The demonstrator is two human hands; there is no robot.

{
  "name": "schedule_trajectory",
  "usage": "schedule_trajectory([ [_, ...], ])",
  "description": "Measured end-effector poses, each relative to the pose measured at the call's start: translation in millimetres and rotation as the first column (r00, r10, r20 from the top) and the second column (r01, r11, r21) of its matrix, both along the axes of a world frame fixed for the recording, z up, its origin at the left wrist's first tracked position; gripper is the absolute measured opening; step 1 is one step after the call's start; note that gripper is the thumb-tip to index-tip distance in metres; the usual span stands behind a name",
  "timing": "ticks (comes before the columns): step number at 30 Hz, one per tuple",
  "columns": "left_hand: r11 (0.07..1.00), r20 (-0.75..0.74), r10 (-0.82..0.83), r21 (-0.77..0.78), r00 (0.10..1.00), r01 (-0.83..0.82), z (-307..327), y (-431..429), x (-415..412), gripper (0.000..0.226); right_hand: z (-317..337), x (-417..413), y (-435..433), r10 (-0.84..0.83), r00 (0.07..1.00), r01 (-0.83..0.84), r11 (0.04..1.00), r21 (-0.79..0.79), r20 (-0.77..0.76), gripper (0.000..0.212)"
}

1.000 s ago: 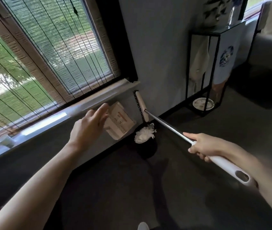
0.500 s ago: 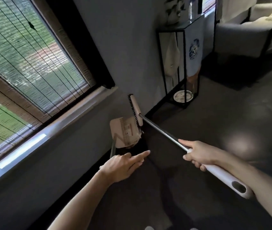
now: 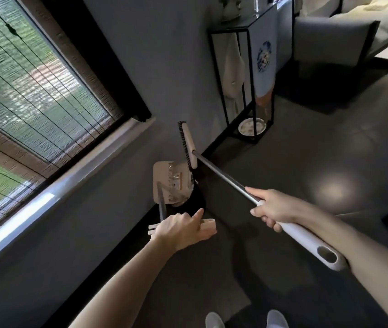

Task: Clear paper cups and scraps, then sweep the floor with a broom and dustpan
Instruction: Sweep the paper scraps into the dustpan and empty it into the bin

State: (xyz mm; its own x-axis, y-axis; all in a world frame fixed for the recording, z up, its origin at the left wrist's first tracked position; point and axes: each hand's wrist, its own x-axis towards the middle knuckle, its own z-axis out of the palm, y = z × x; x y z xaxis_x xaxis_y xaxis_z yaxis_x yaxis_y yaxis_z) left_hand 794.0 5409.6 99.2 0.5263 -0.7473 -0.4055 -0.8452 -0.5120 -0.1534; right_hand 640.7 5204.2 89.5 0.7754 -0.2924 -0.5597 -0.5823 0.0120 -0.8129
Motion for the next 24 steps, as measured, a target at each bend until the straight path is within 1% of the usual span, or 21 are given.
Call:
schedule_trajectory([
  [4,0.979,0.102,-0.194,0.090,0.976,0.185,-8.6,4.2,-2.1,0.084,1.4,2.4,2.7,0.008,1.000,-0.008,1.000,0.017,-0.003,0.070],
  [7,0.954,0.113,-0.282,0.138,0.953,0.266,-13.5,14.6,-2.8,0.089,3.6,4.4,3.2,0.016,1.000,-0.015,0.999,0.033,-0.011,0.069],
  [10,0.944,0.115,-0.315,0.141,0.942,0.299,-15.2,29.7,-3.4,0.093,6.2,4.8,1.1,0.022,1.000,-0.022,0.999,0.035,-0.009,0.068],
  [17,0.922,0.150,-0.361,0.205,0.920,0.328,-15.8,56.6,-8.3,0.087,12.6,13.3,-4.6,-0.004,1.000,0.003,0.998,0.062,0.003,0.068],
  [21,0.921,0.189,-0.372,0.194,0.909,0.337,-8.9,62.0,-7.0,0.086,10.4,18.9,-5.3,-0.018,1.000,0.019,0.996,0.089,-0.010,0.068],
  [24,0.902,0.200,-0.420,0.197,0.885,0.384,-0.2,66.1,-11.4,0.084,7.2,20.5,-2.1,-0.021,1.000,0.023,0.994,0.106,-0.020,0.067],
])
